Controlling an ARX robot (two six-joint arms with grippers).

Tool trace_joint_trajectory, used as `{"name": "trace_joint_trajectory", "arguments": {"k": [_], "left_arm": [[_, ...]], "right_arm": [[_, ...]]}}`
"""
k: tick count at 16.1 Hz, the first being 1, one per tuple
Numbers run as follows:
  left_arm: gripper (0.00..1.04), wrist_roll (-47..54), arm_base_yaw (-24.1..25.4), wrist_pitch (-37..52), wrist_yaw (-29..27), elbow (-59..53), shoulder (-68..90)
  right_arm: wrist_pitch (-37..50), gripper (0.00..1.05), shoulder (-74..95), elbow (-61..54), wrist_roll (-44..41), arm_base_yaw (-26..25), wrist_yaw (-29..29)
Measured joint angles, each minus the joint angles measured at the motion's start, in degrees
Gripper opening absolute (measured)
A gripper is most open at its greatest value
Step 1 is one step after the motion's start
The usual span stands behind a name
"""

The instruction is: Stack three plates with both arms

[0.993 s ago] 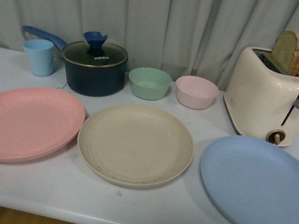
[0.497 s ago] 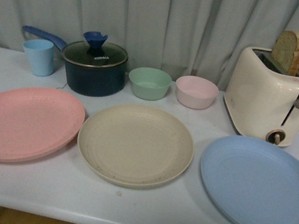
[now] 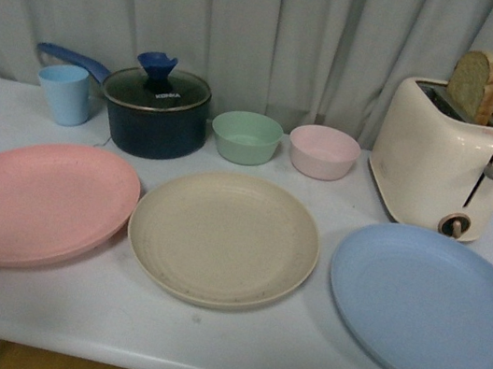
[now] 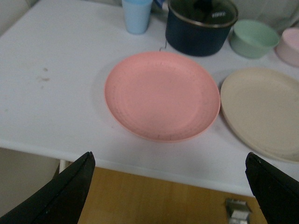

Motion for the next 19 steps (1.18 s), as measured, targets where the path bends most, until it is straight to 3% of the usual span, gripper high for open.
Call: {"name": "trace_joint_trajectory", "arguments": {"k": [4, 10, 19], "left_arm": [[0.98, 2.6, 1.7, 11.4, -0.8, 11.9, 30.2], [0.98, 6.7, 8.6, 13.8, 1.2, 30.8, 61.0], [0.98, 8.0, 8.4, 11.8, 5.5, 42.6, 74.6]], "right_arm": [[0.0, 0.98, 0.0, 0.0, 0.0, 0.0, 0.0], [0.0, 0.98, 0.0, 0.0, 0.0, 0.0, 0.0], [0.0, 0.98, 0.0, 0.0, 0.0, 0.0, 0.0]]}}
